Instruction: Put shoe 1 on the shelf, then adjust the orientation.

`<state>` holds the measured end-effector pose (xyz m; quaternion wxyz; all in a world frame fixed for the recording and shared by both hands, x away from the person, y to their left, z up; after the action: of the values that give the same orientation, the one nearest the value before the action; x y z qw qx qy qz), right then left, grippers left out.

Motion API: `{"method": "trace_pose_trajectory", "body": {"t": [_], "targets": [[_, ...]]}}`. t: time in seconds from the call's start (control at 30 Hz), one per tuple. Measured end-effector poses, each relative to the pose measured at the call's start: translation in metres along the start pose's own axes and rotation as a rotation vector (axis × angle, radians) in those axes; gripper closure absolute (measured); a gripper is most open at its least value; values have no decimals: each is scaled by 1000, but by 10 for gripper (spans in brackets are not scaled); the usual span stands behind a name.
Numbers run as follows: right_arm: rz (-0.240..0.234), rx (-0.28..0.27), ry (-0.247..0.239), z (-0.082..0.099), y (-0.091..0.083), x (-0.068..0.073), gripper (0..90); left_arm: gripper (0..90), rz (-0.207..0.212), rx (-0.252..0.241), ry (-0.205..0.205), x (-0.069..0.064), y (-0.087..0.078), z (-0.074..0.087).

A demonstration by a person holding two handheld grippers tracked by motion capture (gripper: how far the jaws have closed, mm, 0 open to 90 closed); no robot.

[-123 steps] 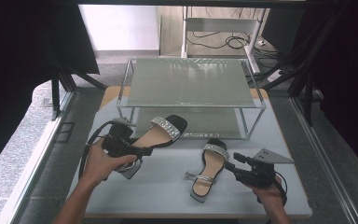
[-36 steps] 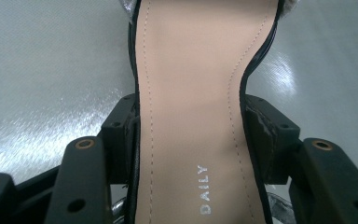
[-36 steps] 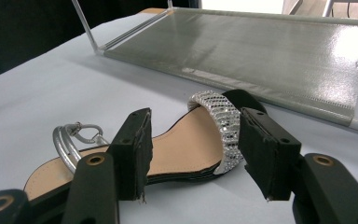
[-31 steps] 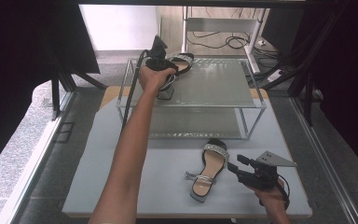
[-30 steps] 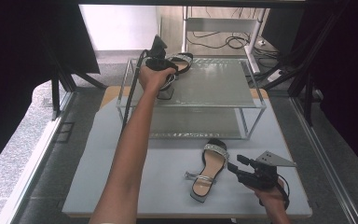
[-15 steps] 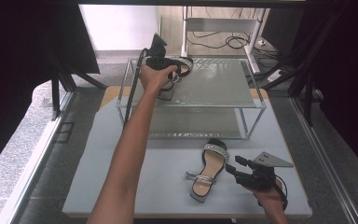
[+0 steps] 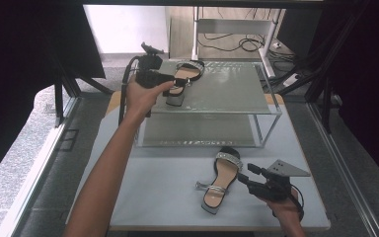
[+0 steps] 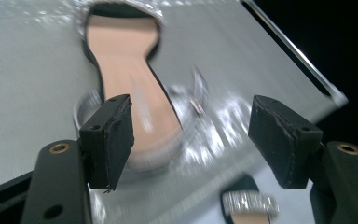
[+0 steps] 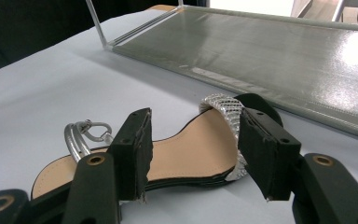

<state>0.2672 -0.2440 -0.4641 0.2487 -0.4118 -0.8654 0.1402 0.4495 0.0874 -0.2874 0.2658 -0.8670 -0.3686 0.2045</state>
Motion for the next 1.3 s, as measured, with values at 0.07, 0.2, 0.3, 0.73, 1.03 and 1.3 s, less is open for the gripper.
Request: {"method": "trace_pose_trajectory", "body": {"t": [0.07, 0.2, 0.3, 0.73, 1.03, 1.3], "targets": [[0, 2, -5, 0, 1, 0, 452, 307, 13, 1, 54, -9, -8, 11], [-3, 18, -15, 3, 5, 0, 452, 304, 65, -23, 101, -18, -20, 32], [-8, 15, -14, 3, 4, 1, 452, 306, 107, -27, 132, -24, -25, 52], [-51, 12, -58, -1, 1, 9, 531, 308, 80, 33, 209, -36, -25, 147], [-83, -19, -83, -9, -7, 30, 734, 284, 56, 18, 176, -33, -30, 194], [-114, 79, -150, 5, 17, 56, 882, 305, 90, -21, 104, -20, -25, 233]]}}
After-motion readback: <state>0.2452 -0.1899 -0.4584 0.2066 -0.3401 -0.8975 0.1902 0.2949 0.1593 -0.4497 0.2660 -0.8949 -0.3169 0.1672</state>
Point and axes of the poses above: each handheld gripper's, and its own axes: y roughly forward along the jaws, z roughly out of its underside, x roughly to its left, the point moved 3 cm from there along y, roughly forward along the jaws, and after that the axes turned 12 degrees about y, right-handed, at the moved point
